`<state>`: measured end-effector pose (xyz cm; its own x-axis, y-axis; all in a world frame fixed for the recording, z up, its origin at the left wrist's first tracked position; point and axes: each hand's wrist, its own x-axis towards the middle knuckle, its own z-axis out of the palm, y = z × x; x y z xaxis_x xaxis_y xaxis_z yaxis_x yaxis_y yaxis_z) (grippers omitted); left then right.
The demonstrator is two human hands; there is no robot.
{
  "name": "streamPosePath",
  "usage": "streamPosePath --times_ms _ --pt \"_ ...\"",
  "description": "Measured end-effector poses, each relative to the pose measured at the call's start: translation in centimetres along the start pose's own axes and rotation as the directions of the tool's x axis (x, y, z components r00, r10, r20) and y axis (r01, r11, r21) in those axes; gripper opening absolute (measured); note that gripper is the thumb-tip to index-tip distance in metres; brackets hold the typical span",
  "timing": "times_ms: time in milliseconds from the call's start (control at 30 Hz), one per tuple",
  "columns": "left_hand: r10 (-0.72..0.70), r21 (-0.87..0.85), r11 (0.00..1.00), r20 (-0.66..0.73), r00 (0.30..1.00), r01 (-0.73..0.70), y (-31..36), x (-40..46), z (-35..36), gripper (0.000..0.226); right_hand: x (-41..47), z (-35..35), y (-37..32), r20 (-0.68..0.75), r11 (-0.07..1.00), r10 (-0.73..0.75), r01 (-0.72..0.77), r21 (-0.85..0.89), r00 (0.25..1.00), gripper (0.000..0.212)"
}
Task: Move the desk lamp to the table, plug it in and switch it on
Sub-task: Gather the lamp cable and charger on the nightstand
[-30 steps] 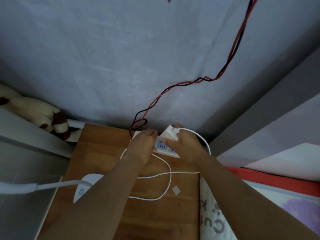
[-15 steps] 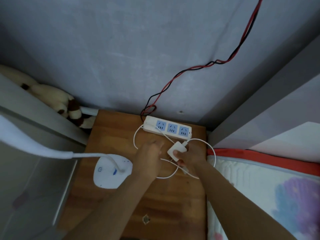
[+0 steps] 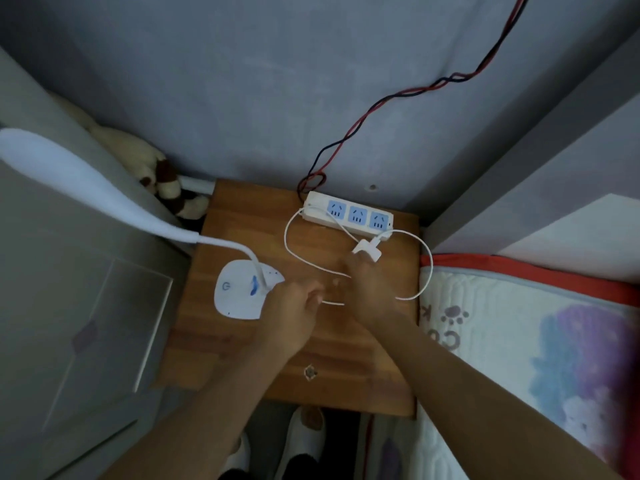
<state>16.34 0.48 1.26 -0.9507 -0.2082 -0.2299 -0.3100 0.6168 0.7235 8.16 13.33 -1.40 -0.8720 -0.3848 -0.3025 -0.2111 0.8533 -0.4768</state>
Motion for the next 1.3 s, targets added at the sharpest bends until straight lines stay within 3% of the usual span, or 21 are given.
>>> streamPosePath --times_ms 133,267,400,533,700,933,1067,1167,1300 --pt "-0.150 -0.017 0.989 -0.012 0.989 0.150 -3.1 -2.0 -1.6 0.009 -1.1 2.6 -2.4 0.158 0.982 -0.183 0.189 -0.025 0.970 0.025" --pt "-0.246 -0.030 0.969 -0.104 0.964 0.244 -5.9 -2.0 -2.9 0.006 -1.2 5.2 -3.6 0.154 0.985 -0.162 0.168 -0.030 0.975 0.042" --pt "-0.179 0.009 0.983 -0.136 0.975 0.181 -7.5 -0.6 -3.3 0.026 -0.5 6.8 -4.3 0.080 0.989 -0.122 0.128 -0.070 0.989 0.042" --pt "-0.080 0.107 0.990 -0.071 0.994 0.087 -7.4 0.9 -2.8 0.025 0.3 6.8 -4.3 0.095 0.982 -0.138 0.148 -0.117 0.986 0.043" --pt "-0.095 -0.033 0.995 -0.098 0.991 0.092 -6.8 1.1 -2.8 0.014 1.0 6.8 -4.1 0.165 0.965 -0.177 0.205 -0.164 0.970 0.026" --pt "-0.206 -0.196 0.963 -0.096 0.974 0.184 -7.1 1.0 -4.0 0.015 0.5 5.8 -4.2 0.196 0.968 -0.228 0.244 -0.062 0.954 0.031" --pt "-0.211 -0.207 0.960 -0.080 0.974 0.191 -7.0 1.1 -4.2 0.016 0.8 5.3 -4.5 0.237 0.915 -0.295 0.345 -0.210 0.926 0.035" --pt "-0.211 -0.205 0.960 -0.072 0.975 0.192 -7.2 0.9 -4.5 0.017 0.7 5.0 -4.4 0.276 0.809 -0.387 0.468 -0.356 0.880 0.041" --pt "-0.198 -0.164 0.968 -0.043 0.979 0.188 -7.3 0.6 -4.6 0.020 0.2 4.9 -4.4 0.296 0.744 -0.439 0.528 -0.409 0.848 0.047"
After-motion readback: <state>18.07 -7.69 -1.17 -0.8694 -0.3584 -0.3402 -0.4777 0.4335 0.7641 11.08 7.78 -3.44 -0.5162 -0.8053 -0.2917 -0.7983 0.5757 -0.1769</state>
